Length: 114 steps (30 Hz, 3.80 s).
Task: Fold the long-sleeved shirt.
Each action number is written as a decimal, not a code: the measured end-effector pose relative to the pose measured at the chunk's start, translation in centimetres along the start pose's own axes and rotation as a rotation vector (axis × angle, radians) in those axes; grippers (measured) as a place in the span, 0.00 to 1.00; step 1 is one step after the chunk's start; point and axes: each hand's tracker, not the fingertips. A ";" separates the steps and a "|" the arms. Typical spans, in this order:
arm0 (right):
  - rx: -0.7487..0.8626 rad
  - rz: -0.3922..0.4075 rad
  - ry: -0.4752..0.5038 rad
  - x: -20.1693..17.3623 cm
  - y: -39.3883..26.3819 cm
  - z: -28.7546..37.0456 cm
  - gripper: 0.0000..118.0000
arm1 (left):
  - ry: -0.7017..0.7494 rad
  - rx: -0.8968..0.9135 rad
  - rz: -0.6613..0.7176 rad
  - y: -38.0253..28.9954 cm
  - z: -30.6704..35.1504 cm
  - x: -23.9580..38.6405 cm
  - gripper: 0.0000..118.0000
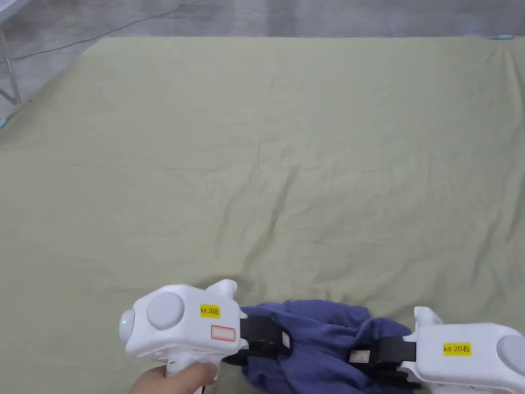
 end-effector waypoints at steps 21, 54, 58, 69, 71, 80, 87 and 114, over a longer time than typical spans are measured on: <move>0.094 0.471 0.048 -17.5 -6.4 3.2 0.00 | 0.316 0.166 0.089 4.0 22.0 -11.9 0.15; 0.839 0.646 -0.336 -23.4 -7.9 25.9 0.00 | 0.404 0.873 -0.597 -1.0 31.0 19.6 0.00; 1.045 0.694 -0.417 -26.4 -8.7 30.7 0.00 | 0.294 1.033 -0.543 -2.6 28.9 24.7 0.00; 1.226 0.737 -0.543 -27.5 -11.9 33.4 0.00 | 0.428 1.122 -0.534 -6.7 26.7 27.9 0.00; 1.210 0.728 -0.532 -27.4 -11.9 33.7 0.00 | 0.428 1.125 -0.534 -7.5 27.4 27.9 0.00; 1.223 0.741 -0.511 -28.2 -12.0 34.7 0.05 | 0.437 1.157 -0.540 -8.3 28.8 28.6 0.00; 1.213 0.749 -0.510 -28.2 -11.7 34.3 0.07 | 0.436 1.141 -0.549 -8.2 28.7 28.7 0.00; 1.129 0.712 -0.452 -30.0 -12.4 33.4 1.00 | 0.395 1.132 -0.576 -8.7 28.7 28.4 1.00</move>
